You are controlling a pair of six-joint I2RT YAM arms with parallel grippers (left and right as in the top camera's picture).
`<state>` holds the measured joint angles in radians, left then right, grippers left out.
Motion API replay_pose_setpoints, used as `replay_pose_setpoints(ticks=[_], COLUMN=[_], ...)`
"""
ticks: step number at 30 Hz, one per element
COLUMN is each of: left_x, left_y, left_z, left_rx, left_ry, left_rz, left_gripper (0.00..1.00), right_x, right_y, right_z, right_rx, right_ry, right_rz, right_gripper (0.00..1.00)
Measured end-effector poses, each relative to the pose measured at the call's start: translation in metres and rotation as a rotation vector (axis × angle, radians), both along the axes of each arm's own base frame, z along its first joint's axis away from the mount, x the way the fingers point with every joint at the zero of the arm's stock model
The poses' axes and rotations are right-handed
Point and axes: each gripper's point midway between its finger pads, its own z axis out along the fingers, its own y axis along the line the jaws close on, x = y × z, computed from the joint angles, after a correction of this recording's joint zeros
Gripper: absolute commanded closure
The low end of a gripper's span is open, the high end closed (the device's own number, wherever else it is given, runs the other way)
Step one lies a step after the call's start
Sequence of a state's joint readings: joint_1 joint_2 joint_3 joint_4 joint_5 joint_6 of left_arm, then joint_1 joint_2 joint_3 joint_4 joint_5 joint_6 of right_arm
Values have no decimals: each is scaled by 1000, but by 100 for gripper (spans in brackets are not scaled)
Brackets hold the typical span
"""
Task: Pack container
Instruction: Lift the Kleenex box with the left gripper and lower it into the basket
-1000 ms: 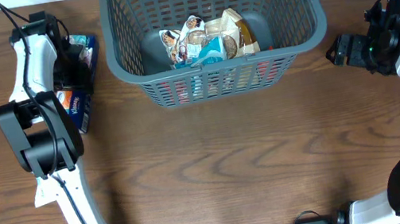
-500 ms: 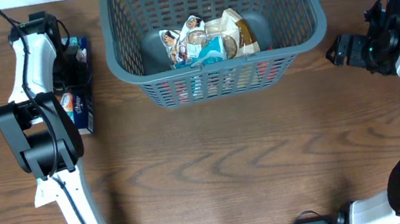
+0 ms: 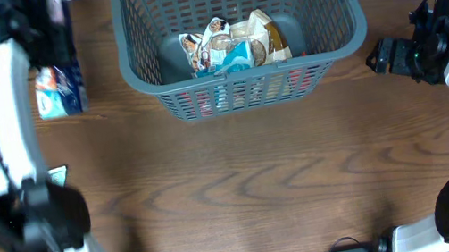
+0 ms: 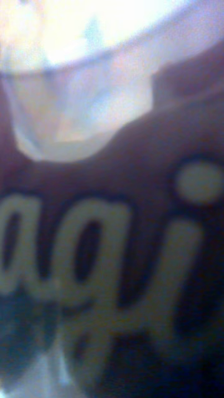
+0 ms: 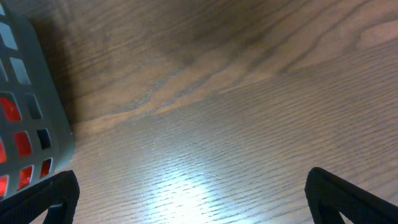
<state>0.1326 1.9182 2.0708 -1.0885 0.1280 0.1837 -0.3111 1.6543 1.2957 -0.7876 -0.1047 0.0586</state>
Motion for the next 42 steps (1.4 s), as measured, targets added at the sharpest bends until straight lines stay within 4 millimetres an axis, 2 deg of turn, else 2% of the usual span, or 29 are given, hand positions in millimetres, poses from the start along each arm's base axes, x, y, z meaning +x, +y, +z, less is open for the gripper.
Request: replay_pose_setpoints(ticks=[2,3,5,8,10,14,16,18,22,25,29,35,39,42], left_x=[-8,-10,-16,-25,-33,-52,-62,-68,-72,-63,-39,7,24,26], left_y=[-7,-10,-26,-61,-95,-164,-198,-221,-252,-260,-267,-282,-287,-288], left_z=[43,56,93,132,150,168,170,170,176,175,162,120,91,67], left_rx=[13,17,29,49,70,116,154,197,289,350,438,525,538,532], left_ry=[-112,-150,-257,-381,-440,-515,-543,-569,-642,-677,-690,-672,-623,-558], left_rz=[-12,-19,-54,-156,-268,-516,-659,-768,-923,-975,-1029,-1092,-1117,-1144], left_gripper=[94,94,94,94,94,94,94,94,94,94,94,94,94,94], right_x=[0,0,0,0,0,0,0,0,0,-1,-3,-4,-4,-4], right_y=[0,0,0,0,0,0,0,0,0,0,1,1,1,1], right_z=[0,0,0,0,0,0,0,0,0,-1,-2,-2,-2,-2], right_rx=[0,0,0,0,0,0,0,0,0,1,4,4,4,4], right_ry=[0,0,0,0,0,0,0,0,1,6,16,18,18,18], right_rz=[0,0,0,0,0,0,0,0,1,2,2,2,2,2], right_gripper=[1,1,1,1,1,1,1,1,1,1,1,1,1,1])
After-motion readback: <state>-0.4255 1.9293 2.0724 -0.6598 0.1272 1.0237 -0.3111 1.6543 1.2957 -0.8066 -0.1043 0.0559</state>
